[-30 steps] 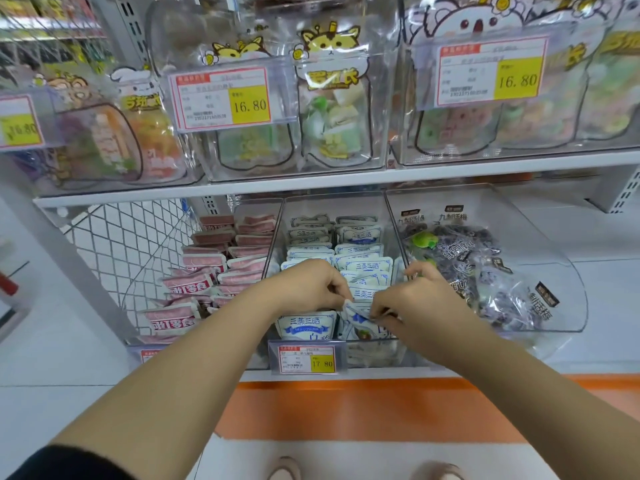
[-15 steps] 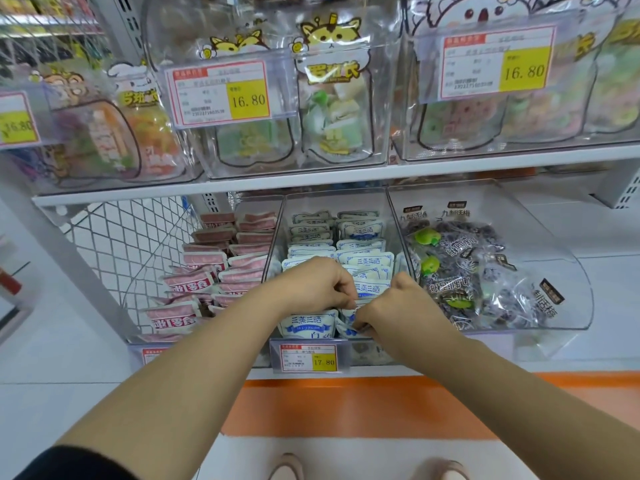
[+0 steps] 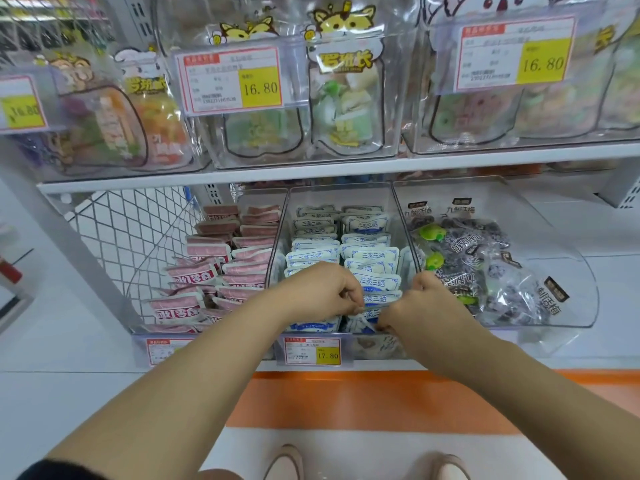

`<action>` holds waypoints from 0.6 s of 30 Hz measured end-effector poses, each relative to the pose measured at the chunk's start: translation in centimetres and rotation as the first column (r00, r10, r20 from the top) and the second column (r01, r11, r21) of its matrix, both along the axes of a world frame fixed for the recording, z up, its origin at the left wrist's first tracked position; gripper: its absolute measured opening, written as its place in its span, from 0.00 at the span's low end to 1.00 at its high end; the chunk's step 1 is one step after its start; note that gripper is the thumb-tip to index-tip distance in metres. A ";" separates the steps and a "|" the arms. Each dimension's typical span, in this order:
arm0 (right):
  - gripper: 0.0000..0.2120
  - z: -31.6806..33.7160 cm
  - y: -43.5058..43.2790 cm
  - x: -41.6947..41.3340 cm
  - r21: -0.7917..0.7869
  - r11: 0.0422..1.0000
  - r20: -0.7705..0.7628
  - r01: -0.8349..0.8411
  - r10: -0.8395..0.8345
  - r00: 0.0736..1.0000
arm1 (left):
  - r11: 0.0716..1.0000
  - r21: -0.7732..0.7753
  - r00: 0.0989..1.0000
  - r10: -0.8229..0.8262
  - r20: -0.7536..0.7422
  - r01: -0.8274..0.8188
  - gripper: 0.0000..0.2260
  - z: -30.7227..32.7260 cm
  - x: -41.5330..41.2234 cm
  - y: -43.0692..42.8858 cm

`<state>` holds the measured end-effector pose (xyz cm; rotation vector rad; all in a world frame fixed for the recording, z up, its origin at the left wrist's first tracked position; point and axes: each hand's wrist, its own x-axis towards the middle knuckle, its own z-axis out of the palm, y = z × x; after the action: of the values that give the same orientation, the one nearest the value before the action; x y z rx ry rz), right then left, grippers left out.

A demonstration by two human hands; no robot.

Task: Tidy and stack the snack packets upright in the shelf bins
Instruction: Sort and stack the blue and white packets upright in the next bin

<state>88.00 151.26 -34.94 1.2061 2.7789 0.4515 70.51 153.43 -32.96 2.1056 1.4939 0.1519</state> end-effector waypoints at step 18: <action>0.13 3.4 8.2 -1.7 -0.218 0.973 -0.238 0.071 -0.124 0.963 | 0.960 0.279 0.943 0.117 -0.313 -0.026 0.27 -2.2 2.7 -2.5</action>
<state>86.28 159.42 -31.56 1.4291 2.8589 -0.0032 73.17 150.97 -35.14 2.3837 1.8347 0.0348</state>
